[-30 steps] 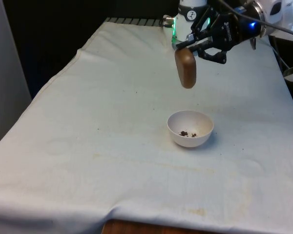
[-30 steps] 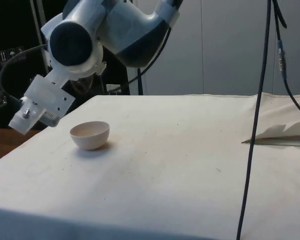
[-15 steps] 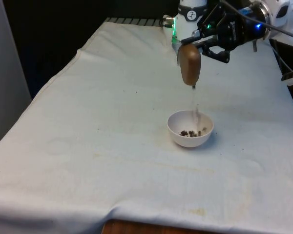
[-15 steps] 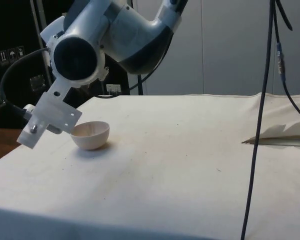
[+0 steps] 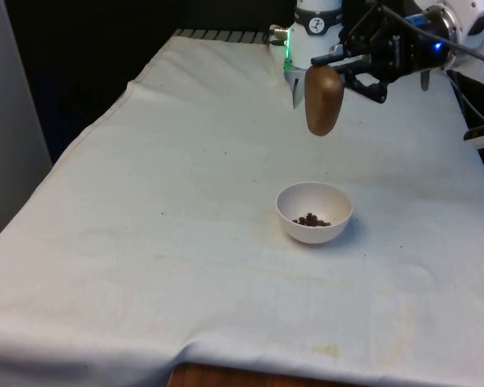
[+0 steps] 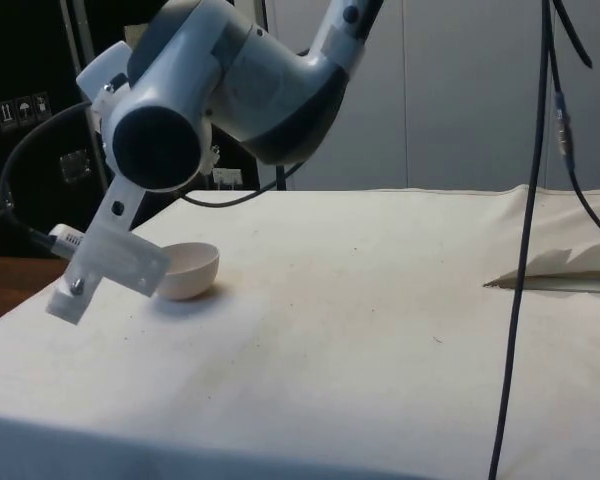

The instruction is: Pour the coffee beans from the cup into the bowl.

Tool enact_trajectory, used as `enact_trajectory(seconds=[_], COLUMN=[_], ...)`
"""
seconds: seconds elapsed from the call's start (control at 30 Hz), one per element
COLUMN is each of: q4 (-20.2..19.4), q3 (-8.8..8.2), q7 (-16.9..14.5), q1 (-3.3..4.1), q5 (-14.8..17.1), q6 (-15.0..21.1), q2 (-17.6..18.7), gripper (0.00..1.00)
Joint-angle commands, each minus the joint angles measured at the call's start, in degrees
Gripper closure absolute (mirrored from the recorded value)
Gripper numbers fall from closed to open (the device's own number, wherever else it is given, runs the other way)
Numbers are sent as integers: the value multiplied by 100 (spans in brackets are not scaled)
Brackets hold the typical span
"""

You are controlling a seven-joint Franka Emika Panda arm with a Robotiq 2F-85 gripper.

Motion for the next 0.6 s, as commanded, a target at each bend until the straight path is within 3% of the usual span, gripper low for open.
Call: enact_trajectory(seconds=[0.0, 0.13, 0.37, 0.57], q4=[-11, 0, 0, 6], q3=[0, 69, 166, 223], q7=[6, 0, -17, -11], q1=[29, 0, 29, -11], q5=[-57, -126, -355, -407], q6=[-57, -172, -476, -561], q2=[17, 57, 155, 189], gripper=[100, 100, 100, 100])
